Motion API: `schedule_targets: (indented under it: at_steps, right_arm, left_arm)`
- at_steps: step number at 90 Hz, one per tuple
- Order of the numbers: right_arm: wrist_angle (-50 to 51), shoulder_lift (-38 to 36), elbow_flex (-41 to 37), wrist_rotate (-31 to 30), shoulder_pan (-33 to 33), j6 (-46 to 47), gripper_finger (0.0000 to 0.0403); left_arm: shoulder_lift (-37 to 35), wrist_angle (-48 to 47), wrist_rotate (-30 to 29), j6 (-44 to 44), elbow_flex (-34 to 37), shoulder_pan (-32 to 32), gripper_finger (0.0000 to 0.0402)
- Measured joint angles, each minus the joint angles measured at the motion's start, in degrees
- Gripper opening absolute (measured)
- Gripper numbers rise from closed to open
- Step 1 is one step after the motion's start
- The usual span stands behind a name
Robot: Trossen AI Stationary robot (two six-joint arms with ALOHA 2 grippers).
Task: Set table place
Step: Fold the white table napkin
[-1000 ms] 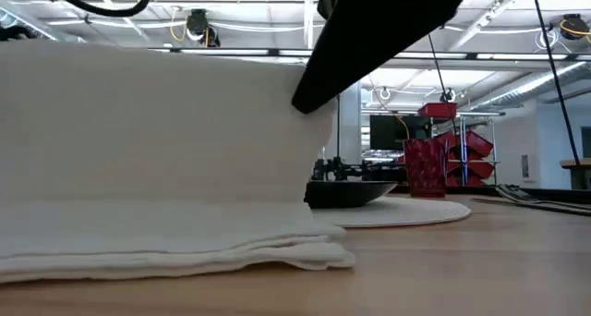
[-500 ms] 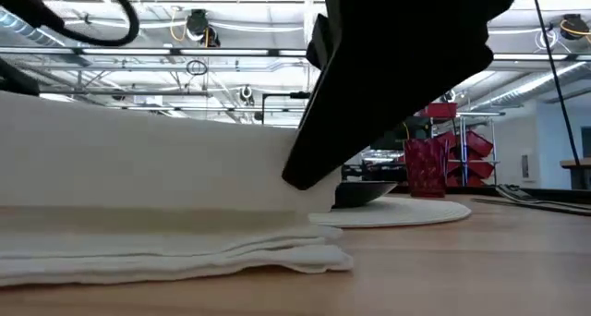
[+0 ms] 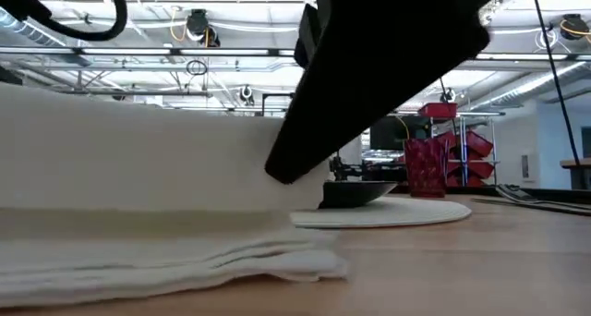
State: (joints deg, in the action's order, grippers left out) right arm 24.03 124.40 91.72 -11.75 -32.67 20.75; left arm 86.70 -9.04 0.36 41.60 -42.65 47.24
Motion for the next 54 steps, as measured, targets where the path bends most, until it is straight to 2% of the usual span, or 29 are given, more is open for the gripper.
schedule_targets:
  at_steps: [28, 46, 54]
  right_arm:
    - [-1.46, 0.0, 0.0, 1.43, 0.08, 2.74, 0.007]
    - [-1.55, 0.0, 0.0, 2.22, 0.09, 5.21, 0.0124]
    - [-1.57, 0.0, 0.0, 3.44, 0.35, 5.84, 0.0151]
  left_arm:
    - [0.0, -0.02, 1.5, 0.91, 0.0, -0.38, 0.0006]
    - [0.0, -0.41, 4.92, 3.12, 0.0, -1.31, 0.0063]
    - [0.0, -0.39, 8.8, 3.39, 0.0, -1.69, 0.0091]
